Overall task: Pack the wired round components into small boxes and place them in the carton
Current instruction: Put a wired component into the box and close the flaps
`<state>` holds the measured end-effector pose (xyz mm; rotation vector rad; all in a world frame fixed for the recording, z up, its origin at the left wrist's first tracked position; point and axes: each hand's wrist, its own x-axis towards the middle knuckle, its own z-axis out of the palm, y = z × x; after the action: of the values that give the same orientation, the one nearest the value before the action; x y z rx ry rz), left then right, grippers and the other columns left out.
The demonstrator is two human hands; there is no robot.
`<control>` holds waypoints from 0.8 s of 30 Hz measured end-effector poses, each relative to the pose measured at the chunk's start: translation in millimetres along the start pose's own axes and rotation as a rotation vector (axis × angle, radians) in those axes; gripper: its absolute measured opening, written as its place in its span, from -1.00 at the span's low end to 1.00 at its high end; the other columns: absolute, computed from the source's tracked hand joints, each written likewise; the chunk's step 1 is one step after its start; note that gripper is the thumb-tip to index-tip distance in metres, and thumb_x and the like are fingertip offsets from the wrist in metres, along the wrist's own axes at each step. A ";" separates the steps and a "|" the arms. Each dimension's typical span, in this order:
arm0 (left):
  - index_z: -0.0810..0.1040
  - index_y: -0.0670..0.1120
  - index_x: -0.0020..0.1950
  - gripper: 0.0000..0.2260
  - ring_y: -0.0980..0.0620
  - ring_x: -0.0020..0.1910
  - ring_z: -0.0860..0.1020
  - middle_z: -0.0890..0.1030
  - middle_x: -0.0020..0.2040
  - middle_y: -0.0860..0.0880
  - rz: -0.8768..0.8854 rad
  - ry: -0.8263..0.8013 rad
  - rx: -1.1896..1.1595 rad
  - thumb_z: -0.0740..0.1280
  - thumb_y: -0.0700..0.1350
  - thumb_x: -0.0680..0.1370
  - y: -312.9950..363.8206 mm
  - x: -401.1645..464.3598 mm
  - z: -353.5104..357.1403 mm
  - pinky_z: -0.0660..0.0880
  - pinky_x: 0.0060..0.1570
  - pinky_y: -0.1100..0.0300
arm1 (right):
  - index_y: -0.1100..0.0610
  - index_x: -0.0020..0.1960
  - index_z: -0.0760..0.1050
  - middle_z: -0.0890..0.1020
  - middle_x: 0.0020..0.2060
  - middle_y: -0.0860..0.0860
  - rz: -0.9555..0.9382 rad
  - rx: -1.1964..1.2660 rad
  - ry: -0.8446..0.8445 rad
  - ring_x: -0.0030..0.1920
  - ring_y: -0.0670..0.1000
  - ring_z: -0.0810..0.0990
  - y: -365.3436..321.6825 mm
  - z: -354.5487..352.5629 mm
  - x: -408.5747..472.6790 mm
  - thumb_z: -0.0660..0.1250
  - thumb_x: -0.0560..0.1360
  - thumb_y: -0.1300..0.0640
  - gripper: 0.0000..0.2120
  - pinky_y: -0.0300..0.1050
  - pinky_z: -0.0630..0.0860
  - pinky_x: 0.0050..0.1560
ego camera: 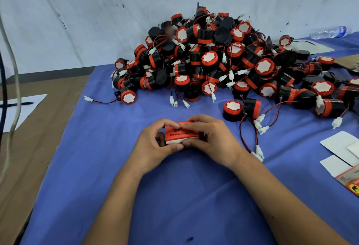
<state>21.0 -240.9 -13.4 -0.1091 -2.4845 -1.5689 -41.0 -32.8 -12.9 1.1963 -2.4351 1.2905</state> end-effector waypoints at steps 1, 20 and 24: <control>0.61 0.13 0.20 -0.53 -0.14 -0.03 0.66 0.66 0.10 0.09 0.010 -0.008 0.017 0.65 -0.10 0.36 0.1 -0.7 -1.1 0.64 0.03 -0.17 | 0.11 0.35 0.62 0.61 0.18 -0.02 -0.010 -0.018 -0.004 0.14 -0.06 0.60 0.2 -0.7 -0.8 0.50 0.54 0.07 -0.61 -0.17 0.54 0.17; 0.76 0.08 -0.02 -0.77 0.06 -0.22 0.59 0.66 0.25 0.11 0.082 0.163 -0.072 0.63 -0.21 0.42 7.4 -0.7 2.4 0.62 -0.11 0.03 | 0.07 -0.03 0.76 0.65 0.23 -0.11 0.299 0.540 0.198 0.25 -0.10 0.62 -5.1 9.3 -3.6 0.51 0.49 0.33 -0.81 0.04 0.63 0.22; 0.77 -0.02 -0.16 -0.86 0.10 0.05 0.68 0.74 0.02 0.09 0.162 0.239 0.011 0.61 -0.26 0.42 4.5 0.7 4.2 0.56 -0.07 0.23 | -0.02 0.07 0.74 0.62 0.29 -0.12 0.224 0.352 0.171 0.34 -0.19 0.54 -6.4 9.6 -4.5 0.45 0.55 0.28 -0.76 -0.07 0.54 0.34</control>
<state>20.6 -235.2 -11.0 -0.1110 -2.2410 -1.4124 -31.3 -39.5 -16.8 0.8471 -2.3343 1.8629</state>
